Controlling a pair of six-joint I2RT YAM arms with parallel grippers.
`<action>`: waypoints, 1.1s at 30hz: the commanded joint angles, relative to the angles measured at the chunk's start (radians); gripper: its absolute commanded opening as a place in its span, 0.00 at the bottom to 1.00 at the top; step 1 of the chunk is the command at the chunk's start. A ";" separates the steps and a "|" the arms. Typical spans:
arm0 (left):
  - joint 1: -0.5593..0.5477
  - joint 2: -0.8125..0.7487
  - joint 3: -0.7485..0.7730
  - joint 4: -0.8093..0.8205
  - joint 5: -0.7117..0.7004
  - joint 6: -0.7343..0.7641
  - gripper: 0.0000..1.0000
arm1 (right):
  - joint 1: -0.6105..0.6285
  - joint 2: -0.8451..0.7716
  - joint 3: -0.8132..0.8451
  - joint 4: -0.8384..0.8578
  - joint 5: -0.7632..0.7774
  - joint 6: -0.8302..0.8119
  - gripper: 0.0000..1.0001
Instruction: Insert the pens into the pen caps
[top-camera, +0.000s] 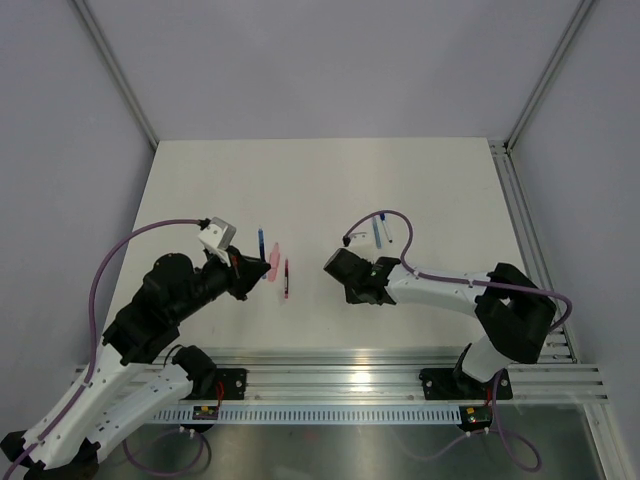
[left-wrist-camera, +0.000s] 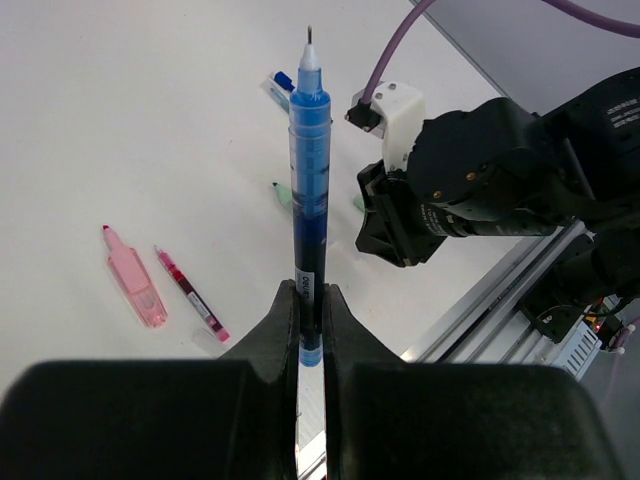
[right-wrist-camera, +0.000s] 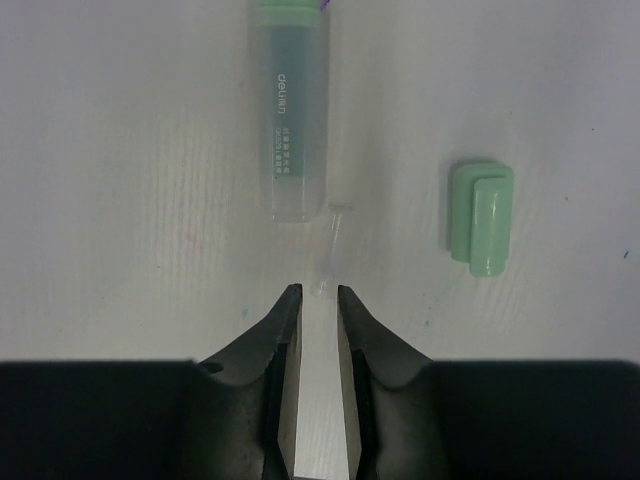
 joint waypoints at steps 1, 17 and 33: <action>0.002 -0.006 0.000 0.024 -0.011 0.017 0.00 | -0.019 0.036 0.058 0.012 0.009 -0.019 0.27; 0.009 -0.012 -0.001 0.024 0.003 0.016 0.00 | -0.043 0.157 0.110 0.002 0.025 -0.061 0.25; 0.009 -0.003 -0.001 0.026 0.006 0.016 0.00 | -0.042 0.132 0.058 -0.041 0.028 -0.064 0.19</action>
